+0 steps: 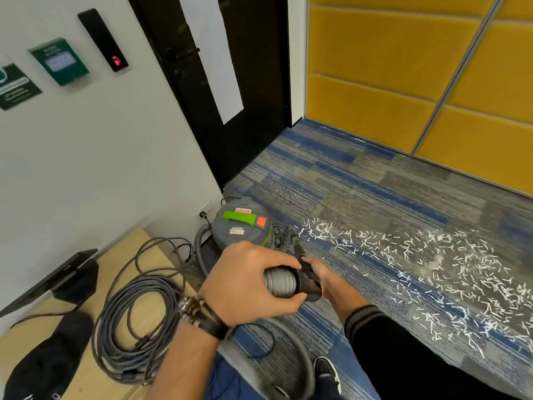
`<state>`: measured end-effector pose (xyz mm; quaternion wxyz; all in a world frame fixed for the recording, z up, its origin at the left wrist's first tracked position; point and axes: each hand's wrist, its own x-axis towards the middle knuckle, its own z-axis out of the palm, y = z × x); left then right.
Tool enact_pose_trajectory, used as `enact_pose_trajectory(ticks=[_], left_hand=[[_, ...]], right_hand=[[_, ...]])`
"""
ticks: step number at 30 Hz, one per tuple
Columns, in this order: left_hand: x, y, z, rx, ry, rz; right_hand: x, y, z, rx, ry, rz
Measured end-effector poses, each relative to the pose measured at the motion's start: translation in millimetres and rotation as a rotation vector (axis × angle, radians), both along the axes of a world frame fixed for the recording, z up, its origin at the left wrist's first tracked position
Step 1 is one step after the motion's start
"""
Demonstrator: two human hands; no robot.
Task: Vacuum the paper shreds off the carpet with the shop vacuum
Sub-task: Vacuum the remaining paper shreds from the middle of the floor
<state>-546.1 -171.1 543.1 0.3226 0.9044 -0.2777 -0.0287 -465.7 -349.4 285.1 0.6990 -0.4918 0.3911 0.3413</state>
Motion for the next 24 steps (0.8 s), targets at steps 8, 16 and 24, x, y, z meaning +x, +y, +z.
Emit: enact_pose_trajectory(ticks=[8, 16, 24], left_hand=[[9, 4, -18, -0.034, 0.082, -0.08], [9, 26, -5, -0.018, 0.128, -0.018], [8, 45, 11, -0.063, 0.202, -0.052]], right_hand=[[-25, 0, -15, 0.09, 0.099, -0.167], [-28, 10, 0, 0.057, 0.1, -0.213], [-64, 7, -2, 0.12, 0.141, -0.275]])
